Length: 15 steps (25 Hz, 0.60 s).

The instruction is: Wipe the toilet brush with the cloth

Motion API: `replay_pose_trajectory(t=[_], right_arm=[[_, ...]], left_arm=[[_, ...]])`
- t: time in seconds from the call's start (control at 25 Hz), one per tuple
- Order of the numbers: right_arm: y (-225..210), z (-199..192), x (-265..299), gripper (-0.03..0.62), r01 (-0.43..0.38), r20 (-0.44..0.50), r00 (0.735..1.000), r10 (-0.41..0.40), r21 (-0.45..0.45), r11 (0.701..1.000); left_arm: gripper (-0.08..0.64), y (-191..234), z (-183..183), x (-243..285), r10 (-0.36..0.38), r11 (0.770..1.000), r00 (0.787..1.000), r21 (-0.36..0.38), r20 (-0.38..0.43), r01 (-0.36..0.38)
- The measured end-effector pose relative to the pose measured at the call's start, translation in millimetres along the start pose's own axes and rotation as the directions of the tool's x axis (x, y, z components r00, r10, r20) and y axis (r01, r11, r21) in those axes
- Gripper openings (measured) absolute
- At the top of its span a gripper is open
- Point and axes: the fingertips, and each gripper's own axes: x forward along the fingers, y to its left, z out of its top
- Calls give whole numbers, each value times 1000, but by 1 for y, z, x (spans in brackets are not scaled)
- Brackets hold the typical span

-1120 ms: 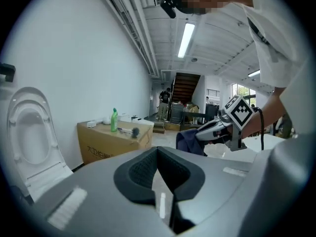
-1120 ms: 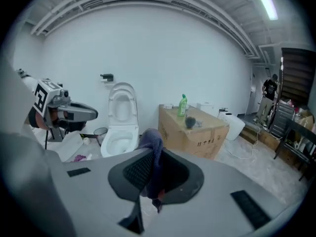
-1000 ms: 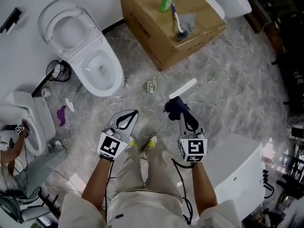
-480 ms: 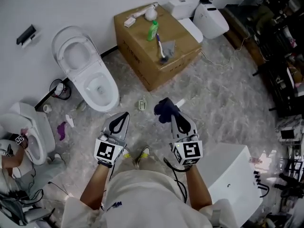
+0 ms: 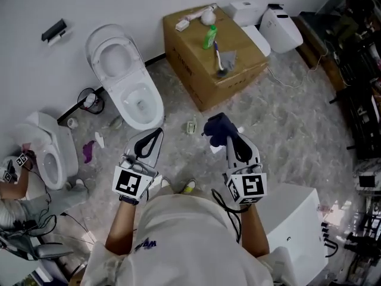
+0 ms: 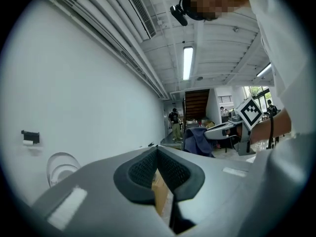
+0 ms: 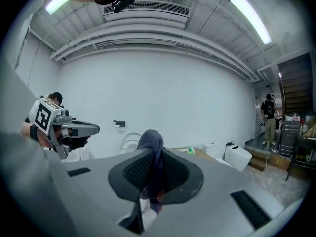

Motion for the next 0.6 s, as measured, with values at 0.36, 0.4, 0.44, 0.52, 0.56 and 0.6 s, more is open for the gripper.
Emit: replay_pose_trajectory(t=[0.36,0.4,0.44,0.52,0.56,0.6], right_arm=[[-18,1,-3,35,34,21,999,-35,42,999],[-19,1,-1,35,38,24,999,-39,49,998],[-19,0,-1,35,42,29,999,-43,54,998],[-21,0,-2,35,47,36,998,-49,63,997],[-21,0,-3,35,48,40,998,-51,70,996],[-23,0,-5,35,48,43,998,-52,76,996]], left_arm=[[-2,24,-12,-9,55,998,997,16,-59,-54],[-2,26,-11,-8,57,998,996,21,-62,-56],[-3,27,-12,-7,55,998,996,22,-64,-53],[-3,26,-13,-5,47,999,997,24,-62,-45],[-3,24,-13,-4,45,999,997,26,-62,-44],[-3,23,-12,-3,43,999,997,27,-62,-41]])
